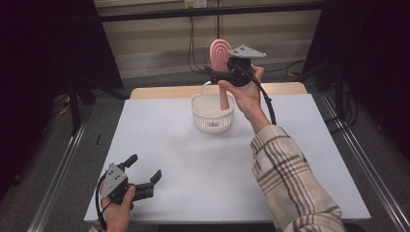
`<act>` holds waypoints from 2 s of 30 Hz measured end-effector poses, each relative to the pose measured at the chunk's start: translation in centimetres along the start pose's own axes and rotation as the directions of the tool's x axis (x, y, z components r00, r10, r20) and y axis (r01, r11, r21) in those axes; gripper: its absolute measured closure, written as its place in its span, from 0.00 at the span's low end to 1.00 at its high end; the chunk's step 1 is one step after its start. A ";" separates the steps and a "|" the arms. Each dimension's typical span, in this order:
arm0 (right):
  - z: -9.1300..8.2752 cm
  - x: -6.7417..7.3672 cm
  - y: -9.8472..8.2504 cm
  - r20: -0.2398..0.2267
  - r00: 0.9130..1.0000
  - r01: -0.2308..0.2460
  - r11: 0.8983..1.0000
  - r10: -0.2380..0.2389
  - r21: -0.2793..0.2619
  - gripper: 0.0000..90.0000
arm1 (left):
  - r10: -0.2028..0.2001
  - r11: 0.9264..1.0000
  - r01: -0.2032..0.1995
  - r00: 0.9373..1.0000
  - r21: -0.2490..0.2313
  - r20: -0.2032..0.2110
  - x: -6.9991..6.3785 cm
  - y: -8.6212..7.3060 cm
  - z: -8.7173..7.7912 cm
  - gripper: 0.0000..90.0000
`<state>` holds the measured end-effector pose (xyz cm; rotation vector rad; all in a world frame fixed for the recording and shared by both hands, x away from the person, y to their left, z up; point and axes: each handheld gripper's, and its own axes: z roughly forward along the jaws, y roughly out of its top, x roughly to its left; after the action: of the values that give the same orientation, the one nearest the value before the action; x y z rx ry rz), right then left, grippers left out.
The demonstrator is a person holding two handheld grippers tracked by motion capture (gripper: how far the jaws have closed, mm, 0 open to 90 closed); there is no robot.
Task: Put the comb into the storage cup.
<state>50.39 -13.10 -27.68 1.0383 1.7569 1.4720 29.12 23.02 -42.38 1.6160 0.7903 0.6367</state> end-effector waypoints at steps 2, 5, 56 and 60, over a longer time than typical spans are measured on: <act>0.2 -0.3 -0.2 0.004 1.000 -0.004 1.000 0.004 0.001 0.21 | -0.001 1.000 0.001 1.000 -0.005 0.000 0.0 0.0 0.0 0.03; 0.4 -0.4 -0.4 0.004 1.000 -0.006 1.000 0.006 0.001 0.21 | -0.005 1.000 0.005 1.000 -0.006 -0.002 -0.1 0.0 0.0 0.03; 1.6 -1.8 -5.9 0.020 0.997 -0.070 0.996 0.068 0.061 0.21 | 0.015 1.000 -0.015 1.000 0.011 0.008 0.0 0.0 0.1 0.03; 1.7 -2.2 -6.5 0.016 0.996 -0.087 0.993 0.086 0.074 0.21 | 0.008 1.000 -0.008 1.000 0.009 0.009 0.0 0.0 0.1 0.03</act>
<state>51.75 -14.64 -34.43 1.1726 1.7899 1.4577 29.14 22.97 -42.40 1.6300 0.7822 0.6318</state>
